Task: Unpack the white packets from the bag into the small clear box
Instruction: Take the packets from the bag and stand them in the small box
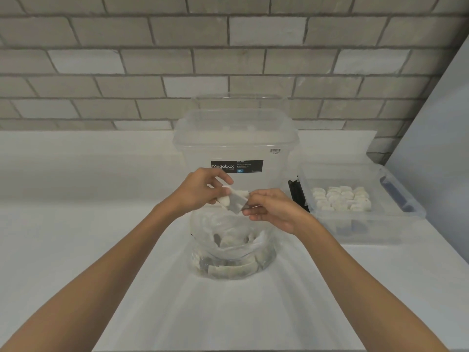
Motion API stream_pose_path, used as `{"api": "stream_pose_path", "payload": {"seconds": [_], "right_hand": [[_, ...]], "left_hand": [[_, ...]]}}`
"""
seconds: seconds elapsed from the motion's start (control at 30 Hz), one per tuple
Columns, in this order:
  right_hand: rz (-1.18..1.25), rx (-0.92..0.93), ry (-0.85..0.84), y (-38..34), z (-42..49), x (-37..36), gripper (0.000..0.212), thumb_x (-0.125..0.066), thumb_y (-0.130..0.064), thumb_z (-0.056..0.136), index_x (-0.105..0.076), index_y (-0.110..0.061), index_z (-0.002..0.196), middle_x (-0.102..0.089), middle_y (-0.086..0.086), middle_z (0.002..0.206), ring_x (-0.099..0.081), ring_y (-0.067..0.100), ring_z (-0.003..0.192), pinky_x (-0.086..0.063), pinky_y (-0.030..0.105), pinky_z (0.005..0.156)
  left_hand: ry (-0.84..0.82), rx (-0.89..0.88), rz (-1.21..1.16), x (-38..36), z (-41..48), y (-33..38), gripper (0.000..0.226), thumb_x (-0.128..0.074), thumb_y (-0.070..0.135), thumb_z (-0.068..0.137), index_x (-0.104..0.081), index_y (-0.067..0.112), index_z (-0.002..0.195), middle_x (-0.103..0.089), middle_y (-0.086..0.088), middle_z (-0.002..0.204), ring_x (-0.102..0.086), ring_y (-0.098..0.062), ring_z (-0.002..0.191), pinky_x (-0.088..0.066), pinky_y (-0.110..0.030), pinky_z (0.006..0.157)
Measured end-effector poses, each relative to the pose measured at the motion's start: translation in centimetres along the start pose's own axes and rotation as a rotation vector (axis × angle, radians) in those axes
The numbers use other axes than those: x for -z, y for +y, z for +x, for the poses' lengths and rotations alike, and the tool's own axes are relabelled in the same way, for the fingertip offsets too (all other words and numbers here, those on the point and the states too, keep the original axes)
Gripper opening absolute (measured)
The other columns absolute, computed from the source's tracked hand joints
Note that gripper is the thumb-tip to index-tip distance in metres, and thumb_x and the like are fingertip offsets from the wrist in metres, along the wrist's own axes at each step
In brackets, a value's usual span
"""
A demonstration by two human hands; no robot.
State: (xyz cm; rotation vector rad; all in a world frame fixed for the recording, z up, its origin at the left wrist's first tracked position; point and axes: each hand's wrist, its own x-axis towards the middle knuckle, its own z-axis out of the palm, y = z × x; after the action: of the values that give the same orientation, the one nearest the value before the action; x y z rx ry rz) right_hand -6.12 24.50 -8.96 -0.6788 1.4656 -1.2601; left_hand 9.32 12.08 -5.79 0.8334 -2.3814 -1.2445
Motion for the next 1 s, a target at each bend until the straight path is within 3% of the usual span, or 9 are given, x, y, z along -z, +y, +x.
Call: {"api": "stream_pose_path", "payload": {"seconds": [0.17, 0.27, 0.33, 0.43, 0.6, 0.7, 0.87, 1.0], "right_hand": [[0.069, 0.029, 0.065, -0.1, -0.1, 0.3, 0.008, -0.058, -0.002, 0.090, -0.065, -0.005, 0.087, -0.068, 0.009, 0.081, -0.067, 0.016, 0.070, -0.054, 0.022, 0.061], [0.151, 0.067, 0.107, -0.2, -0.3, 0.6, 0.012, -0.058, 0.002, 0.089, -0.062, -0.006, 0.081, -0.067, 0.009, 0.080, -0.070, 0.018, 0.074, -0.055, 0.023, 0.063], [0.209, 0.093, 0.128, -0.5, -0.5, 0.8, 0.015, -0.058, 0.003, 0.089, -0.060, -0.007, 0.077, -0.068, 0.007, 0.078, -0.071, 0.021, 0.079, -0.055, 0.023, 0.064], [0.352, 0.113, 0.109, -0.9, -0.9, 1.0, 0.017, -0.056, 0.005, 0.089, -0.059, -0.006, 0.077, -0.071, 0.007, 0.079, -0.073, 0.022, 0.081, -0.056, 0.023, 0.063], [0.541, 0.127, 0.023, -1.4, -1.3, 1.0, 0.010, -0.057, 0.006, 0.089, -0.061, -0.004, 0.088, -0.071, 0.014, 0.095, -0.073, 0.023, 0.087, -0.058, 0.026, 0.068], [0.486, 0.137, 0.004, -1.6, -1.6, 1.1, 0.011, -0.061, 0.002, 0.088, -0.064, -0.006, 0.096, -0.072, 0.014, 0.103, -0.071, 0.024, 0.095, -0.058, 0.026, 0.071], [0.309, 0.168, 0.022, -2.4, -2.7, 1.8, 0.016, -0.064, -0.002, 0.088, -0.065, -0.007, 0.103, -0.072, 0.011, 0.102, -0.072, 0.021, 0.094, -0.057, 0.024, 0.070], [-0.058, 0.282, 0.196, -4.7, -4.2, 3.4, 0.025, -0.070, -0.008, 0.084, -0.064, -0.007, 0.109, -0.072, 0.014, 0.099, -0.071, 0.019, 0.083, -0.055, 0.027, 0.072]], "left_hand": [[0.067, 0.001, -0.039, 0.5, 0.2, 0.7, 0.017, -0.076, 0.012, 0.080, -0.068, 0.014, 0.095, -0.067, 0.001, 0.072, -0.063, -0.011, 0.069, -0.054, -0.017, 0.060], [0.110, -0.001, -0.018, 1.4, 0.3, 1.0, 0.012, -0.074, 0.012, 0.081, -0.064, 0.015, 0.088, -0.069, -0.002, 0.072, -0.062, -0.017, 0.063, -0.058, -0.025, 0.066], [0.110, -0.015, 0.018, 2.0, 0.4, 1.2, 0.009, -0.069, 0.009, 0.084, -0.064, 0.016, 0.081, -0.069, 0.000, 0.073, -0.063, -0.018, 0.067, -0.058, -0.031, 0.072], [0.113, -0.032, 0.081, 2.4, 0.4, 1.7, 0.020, -0.061, 0.003, 0.086, -0.071, 0.017, 0.077, -0.072, -0.002, 0.084, -0.065, -0.017, 0.079, -0.059, -0.027, 0.075], [0.055, -0.023, 0.047, 1.4, 0.5, 2.9, 0.007, -0.069, 0.026, 0.084, -0.076, 0.025, 0.085, -0.074, 0.007, 0.089, -0.068, -0.018, 0.086, -0.056, -0.038, 0.086], [0.024, -0.067, -0.025, 0.0, 0.5, 4.3, 0.017, -0.075, 0.038, 0.079, -0.076, 0.023, 0.086, -0.074, 0.007, 0.089, -0.067, -0.016, 0.091, -0.056, -0.036, 0.083], [0.014, -0.108, -0.088, -0.9, 1.5, 6.0, 0.010, -0.074, 0.025, 0.082, -0.074, 0.014, 0.082, -0.073, -0.010, 0.088, -0.066, -0.016, 0.083, -0.056, -0.038, 0.083], [-0.036, -0.101, -0.039, -0.8, 2.6, 7.2, 0.008, -0.076, 0.021, 0.081, -0.074, 0.013, 0.081, -0.071, -0.016, 0.086, -0.061, -0.013, 0.076, -0.055, -0.038, 0.081]]}}
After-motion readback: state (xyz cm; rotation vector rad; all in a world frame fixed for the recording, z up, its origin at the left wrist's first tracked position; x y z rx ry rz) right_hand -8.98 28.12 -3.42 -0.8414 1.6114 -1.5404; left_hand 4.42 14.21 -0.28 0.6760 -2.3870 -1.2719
